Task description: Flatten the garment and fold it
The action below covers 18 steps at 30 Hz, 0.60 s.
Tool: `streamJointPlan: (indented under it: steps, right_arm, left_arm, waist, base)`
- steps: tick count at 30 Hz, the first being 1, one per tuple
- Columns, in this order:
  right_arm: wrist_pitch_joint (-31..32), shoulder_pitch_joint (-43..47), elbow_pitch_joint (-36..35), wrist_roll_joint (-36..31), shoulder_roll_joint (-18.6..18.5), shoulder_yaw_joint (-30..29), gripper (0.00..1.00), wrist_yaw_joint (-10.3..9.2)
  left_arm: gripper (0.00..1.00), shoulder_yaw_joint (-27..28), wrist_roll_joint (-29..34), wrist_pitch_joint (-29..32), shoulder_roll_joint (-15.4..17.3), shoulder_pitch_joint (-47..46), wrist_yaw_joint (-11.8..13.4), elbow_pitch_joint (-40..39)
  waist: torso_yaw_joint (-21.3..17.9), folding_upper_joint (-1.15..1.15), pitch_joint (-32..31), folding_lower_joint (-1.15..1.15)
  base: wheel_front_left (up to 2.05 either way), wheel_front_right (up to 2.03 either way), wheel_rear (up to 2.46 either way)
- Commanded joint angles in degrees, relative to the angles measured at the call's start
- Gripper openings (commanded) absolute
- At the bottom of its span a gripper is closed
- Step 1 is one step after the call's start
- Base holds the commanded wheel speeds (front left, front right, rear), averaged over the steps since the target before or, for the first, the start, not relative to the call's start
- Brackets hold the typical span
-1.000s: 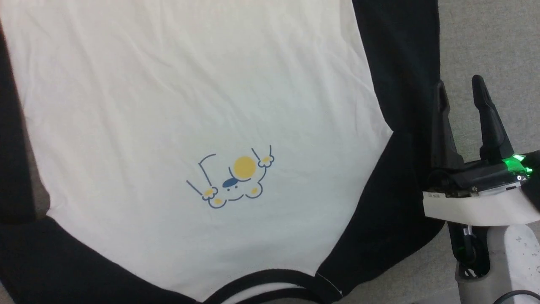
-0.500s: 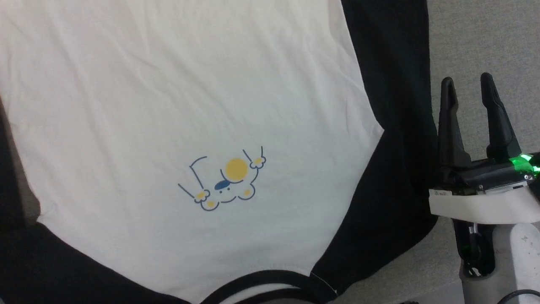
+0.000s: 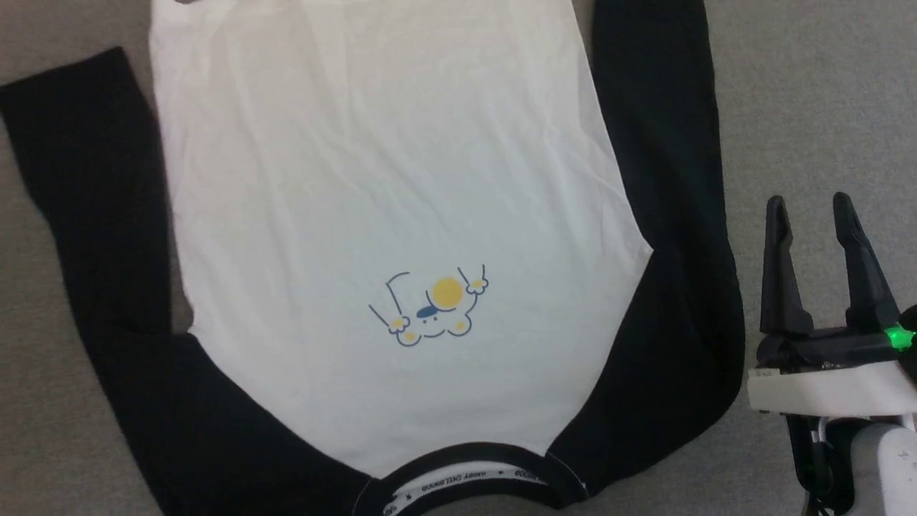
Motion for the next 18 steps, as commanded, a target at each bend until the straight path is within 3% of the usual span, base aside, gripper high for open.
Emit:
streamJointPlan:
  steps: [1, 5, 6, 7, 13, 18]
  right_arm:
    - [0.72, 0.71, -0.5, -0.69, 0.06, 0.02, 1.0, -0.09]
    - [2.49, 0.89, -1.57, -0.89, 0.06, 0.96, 1.0, -0.09]
    - [2.75, 0.79, -1.75, -0.84, 0.06, 1.15, 1.0, -0.09]
    - [3.03, 0.66, -1.96, -0.76, 0.06, 1.44, 1.0, -0.09]
    - [3.34, 0.05, -2.56, 0.02, 0.06, 2.64, 1.0, -0.09]
    - [2.17, -0.99, -2.55, 1.32, 0.06, 3.18, 1.0, -0.09]
  left_arm:
    - [0.0, 0.33, -0.75, -0.52, -0.91, 1.49, -0.57, -0.54]
    - [0.0, -1.15, -2.54, -1.34, -3.75, 1.64, -1.77, -1.83]
    - [0.26, -1.73, -2.92, -1.55, -4.54, 1.2, -1.92, -2.04]
    - [1.0, -2.51, -3.4, -1.71, -5.46, 0.55, -2.16, -2.23]
    - [1.0, -6.78, -2.92, -1.37, -7.02, -3.79, -2.49, -2.71]
    - [1.0, -9.45, -2.35, 3.43, -5.32, -8.67, -1.32, -3.9]
  waist:
    - [6.84, 0.0, -7.98, 0.01]
    - [8.0, 0.0, -8.89, 0.01]
    - [8.04, 0.0, -8.88, 0.01]
    - [7.96, 0.0, -8.72, 0.01]
    - [5.58, 0.0, -6.01, 0.01]
    - [2.17, 0.0, -1.69, 0.01]
  base:
    - [0.0, 0.0, 0.0]
    - [0.0, 0.0, 0.0]
    - [0.0, 0.0, 0.0]
    - [0.0, 0.0, 0.0]
    - [0.0, 0.0, 0.0]
    - [0.0, 0.0, 0.0]
